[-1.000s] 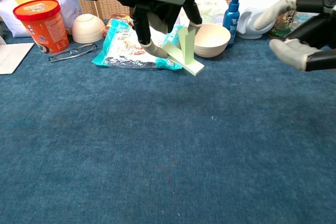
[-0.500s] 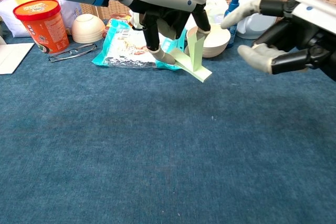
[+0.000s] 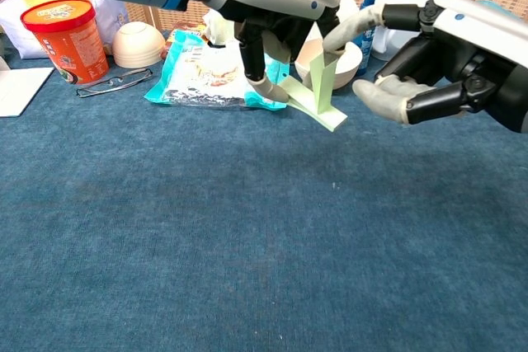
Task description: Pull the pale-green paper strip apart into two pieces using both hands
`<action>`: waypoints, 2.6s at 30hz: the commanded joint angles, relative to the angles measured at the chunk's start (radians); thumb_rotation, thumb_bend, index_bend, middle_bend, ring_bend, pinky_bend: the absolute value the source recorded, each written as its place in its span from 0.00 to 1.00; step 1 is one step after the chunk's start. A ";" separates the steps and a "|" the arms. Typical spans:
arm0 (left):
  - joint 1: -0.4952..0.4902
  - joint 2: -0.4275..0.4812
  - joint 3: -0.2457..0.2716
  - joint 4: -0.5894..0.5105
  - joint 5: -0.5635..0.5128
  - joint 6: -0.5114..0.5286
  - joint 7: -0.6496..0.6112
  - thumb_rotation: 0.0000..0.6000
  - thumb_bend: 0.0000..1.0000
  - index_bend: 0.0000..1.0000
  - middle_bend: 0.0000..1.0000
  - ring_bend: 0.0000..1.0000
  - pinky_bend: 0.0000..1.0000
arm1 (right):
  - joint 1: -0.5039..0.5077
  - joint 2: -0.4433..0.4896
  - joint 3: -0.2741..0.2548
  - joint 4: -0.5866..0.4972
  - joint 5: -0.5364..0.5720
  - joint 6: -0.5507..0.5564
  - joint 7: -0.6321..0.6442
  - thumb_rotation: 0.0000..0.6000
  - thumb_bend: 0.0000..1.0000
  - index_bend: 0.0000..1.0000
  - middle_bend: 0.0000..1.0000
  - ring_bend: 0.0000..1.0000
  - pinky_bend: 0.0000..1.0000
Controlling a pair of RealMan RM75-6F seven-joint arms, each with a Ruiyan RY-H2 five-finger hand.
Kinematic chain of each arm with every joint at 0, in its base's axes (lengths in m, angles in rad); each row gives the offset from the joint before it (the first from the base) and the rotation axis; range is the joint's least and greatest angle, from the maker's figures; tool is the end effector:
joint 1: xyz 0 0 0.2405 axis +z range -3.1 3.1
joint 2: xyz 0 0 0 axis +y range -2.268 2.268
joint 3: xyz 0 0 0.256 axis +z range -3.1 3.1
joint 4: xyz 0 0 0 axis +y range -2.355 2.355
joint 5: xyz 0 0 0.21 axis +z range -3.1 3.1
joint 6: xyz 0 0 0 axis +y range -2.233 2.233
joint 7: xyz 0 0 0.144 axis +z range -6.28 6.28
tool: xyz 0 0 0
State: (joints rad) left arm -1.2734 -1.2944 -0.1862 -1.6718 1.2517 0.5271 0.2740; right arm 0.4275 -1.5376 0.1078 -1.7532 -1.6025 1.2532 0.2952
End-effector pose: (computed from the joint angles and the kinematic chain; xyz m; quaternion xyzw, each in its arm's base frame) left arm 0.0296 0.3458 0.0028 -0.9196 -0.1276 -0.3120 0.2018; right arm -0.1264 -0.2365 0.0137 0.5656 -0.5294 0.6022 0.1926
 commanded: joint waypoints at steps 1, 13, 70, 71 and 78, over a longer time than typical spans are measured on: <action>-0.004 -0.003 -0.001 0.000 -0.001 0.003 0.002 1.00 0.38 0.68 1.00 1.00 1.00 | 0.006 0.000 0.001 -0.005 0.004 -0.007 -0.009 1.00 0.47 0.31 1.00 1.00 1.00; -0.018 -0.004 0.006 0.005 -0.022 0.012 0.010 1.00 0.38 0.68 1.00 1.00 1.00 | 0.014 0.002 -0.006 -0.016 0.013 -0.011 -0.025 1.00 0.47 0.33 1.00 1.00 1.00; -0.045 -0.002 0.031 -0.004 -0.039 0.031 -0.002 1.00 0.38 0.68 1.00 1.00 1.00 | 0.017 -0.055 0.005 0.012 0.037 0.040 -0.063 1.00 0.47 0.59 1.00 1.00 1.00; -0.045 -0.002 0.031 -0.005 -0.039 0.031 -0.002 1.00 0.38 0.68 1.00 1.00 1.00 | 0.017 -0.056 0.005 0.013 0.037 0.041 -0.062 1.00 0.47 0.59 1.00 1.00 1.00; -0.047 -0.001 0.031 -0.006 -0.037 0.033 -0.004 1.00 0.38 0.68 1.00 1.00 1.00 | 0.017 -0.064 0.005 0.020 0.032 0.048 -0.064 1.00 0.47 0.63 1.00 1.00 1.00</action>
State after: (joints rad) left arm -1.3200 -1.2952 -0.1554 -1.6775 1.2144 0.5604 0.2695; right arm 0.4445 -1.6007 0.1131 -1.7343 -1.5705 1.3009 0.2317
